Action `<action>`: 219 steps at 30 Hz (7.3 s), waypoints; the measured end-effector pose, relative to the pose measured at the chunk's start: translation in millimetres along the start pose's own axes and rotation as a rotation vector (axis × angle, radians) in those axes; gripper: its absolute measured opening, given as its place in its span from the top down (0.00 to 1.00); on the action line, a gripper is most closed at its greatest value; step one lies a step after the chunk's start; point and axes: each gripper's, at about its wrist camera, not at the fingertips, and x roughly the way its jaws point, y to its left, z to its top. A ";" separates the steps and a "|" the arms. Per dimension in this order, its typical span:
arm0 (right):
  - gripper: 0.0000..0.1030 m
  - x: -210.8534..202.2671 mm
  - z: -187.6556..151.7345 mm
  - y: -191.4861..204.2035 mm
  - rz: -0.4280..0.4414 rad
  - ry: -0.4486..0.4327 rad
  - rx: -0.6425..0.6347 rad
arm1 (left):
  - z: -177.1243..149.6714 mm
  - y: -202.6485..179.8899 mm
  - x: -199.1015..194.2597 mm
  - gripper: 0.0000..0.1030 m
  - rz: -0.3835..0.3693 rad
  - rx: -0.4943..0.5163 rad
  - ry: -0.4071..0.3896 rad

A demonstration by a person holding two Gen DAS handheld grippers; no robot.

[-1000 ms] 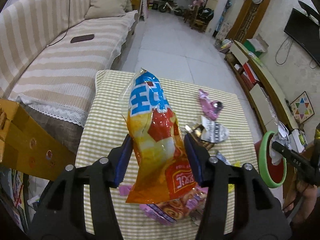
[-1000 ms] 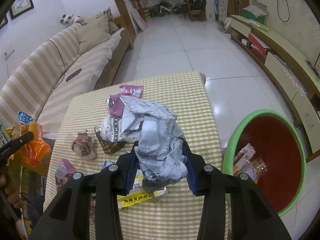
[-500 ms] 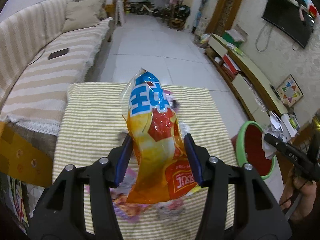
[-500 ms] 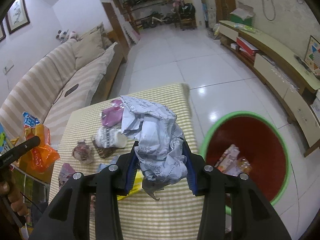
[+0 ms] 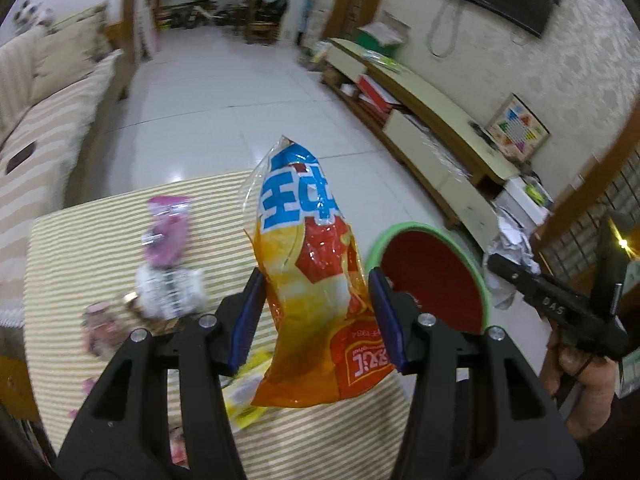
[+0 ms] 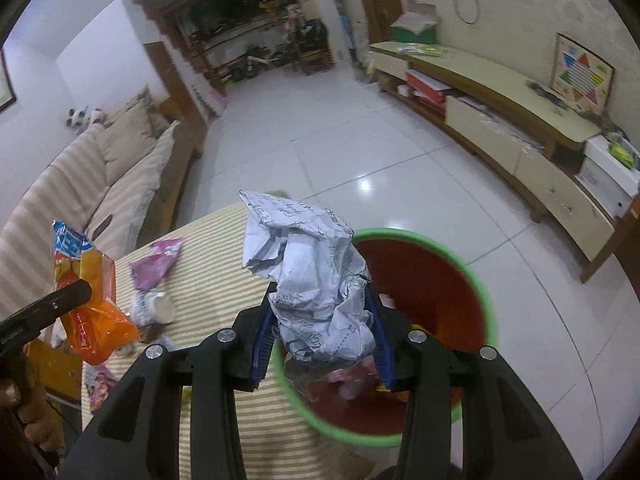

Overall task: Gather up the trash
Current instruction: 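Carry the orange bag and crumpled paper over the bucket and open both tools, then move both tools back over the table toward the remaining trash, then grasp the pink pastry bag with the left tool while the right tool grasps the yellow box, then carry the pink bag and yellow box over the bucket and open both tools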

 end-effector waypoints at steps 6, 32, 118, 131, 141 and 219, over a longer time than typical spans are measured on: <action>0.61 4.5 -0.9 -44.8 -0.019 0.010 0.056 | 8.1 -50.5 34.7 0.51 -0.064 0.082 0.051; 0.52 28.1 -8.8 -75.0 -0.008 0.046 0.093 | 12.9 -118.9 106.3 0.21 -0.219 0.141 0.153; 0.07 115.8 -126.6 183.9 0.145 0.429 0.056 | -148.0 204.8 -40.8 0.05 0.108 -0.184 0.152; 0.23 148.4 -127.3 196.3 0.189 0.461 0.065 | -154.7 217.8 -17.9 0.16 0.083 -0.185 0.187; 0.47 139.0 -126.3 214.9 0.218 0.463 -0.042 | -158.5 224.3 -20.6 0.66 0.042 -0.205 0.189; 0.62 7.9 -5.4 -36.3 0.000 0.139 0.055 | 2.8 -76.9 44.8 0.94 -0.158 0.141 0.047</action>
